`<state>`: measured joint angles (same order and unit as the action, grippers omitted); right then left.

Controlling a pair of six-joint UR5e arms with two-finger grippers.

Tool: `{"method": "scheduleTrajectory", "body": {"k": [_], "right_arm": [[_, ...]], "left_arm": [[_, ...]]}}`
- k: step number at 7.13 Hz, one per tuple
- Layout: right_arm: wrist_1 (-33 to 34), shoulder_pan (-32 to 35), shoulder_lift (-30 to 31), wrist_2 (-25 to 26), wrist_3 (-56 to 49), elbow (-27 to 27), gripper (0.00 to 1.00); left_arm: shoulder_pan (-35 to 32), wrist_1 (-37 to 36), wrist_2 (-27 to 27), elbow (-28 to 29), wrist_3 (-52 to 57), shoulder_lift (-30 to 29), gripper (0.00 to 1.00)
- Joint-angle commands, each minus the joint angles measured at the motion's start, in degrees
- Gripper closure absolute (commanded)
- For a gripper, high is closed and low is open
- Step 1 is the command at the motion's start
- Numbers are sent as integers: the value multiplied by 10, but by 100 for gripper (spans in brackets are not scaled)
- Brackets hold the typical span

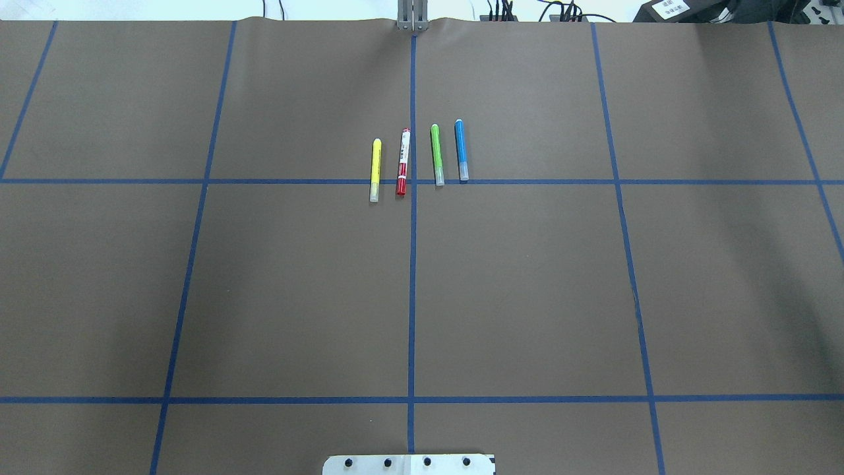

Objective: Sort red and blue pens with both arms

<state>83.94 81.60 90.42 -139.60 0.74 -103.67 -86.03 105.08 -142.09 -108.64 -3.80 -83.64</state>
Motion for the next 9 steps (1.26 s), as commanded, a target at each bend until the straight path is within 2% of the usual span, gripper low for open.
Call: {"method": "scheduleTrajectory", "body": {"k": [1,2,4,7,9], "right_arm": [[-1,-38,-44,5,88,0,1],[-1,-63,-59,12,136,1,1],[0,-112,-91,42,236,1,1],[3,-178,-141,86,339,4,1],[5,-201,-157,102,359,8,1]], "left_arm": [[52,-2,1,-3,-98,-48,0],[91,-9,2,0,-128,-72,0],[142,-83,3,0,-213,-159,0],[293,-163,85,16,-391,-304,0],[355,-163,98,109,-486,-418,0]]}}
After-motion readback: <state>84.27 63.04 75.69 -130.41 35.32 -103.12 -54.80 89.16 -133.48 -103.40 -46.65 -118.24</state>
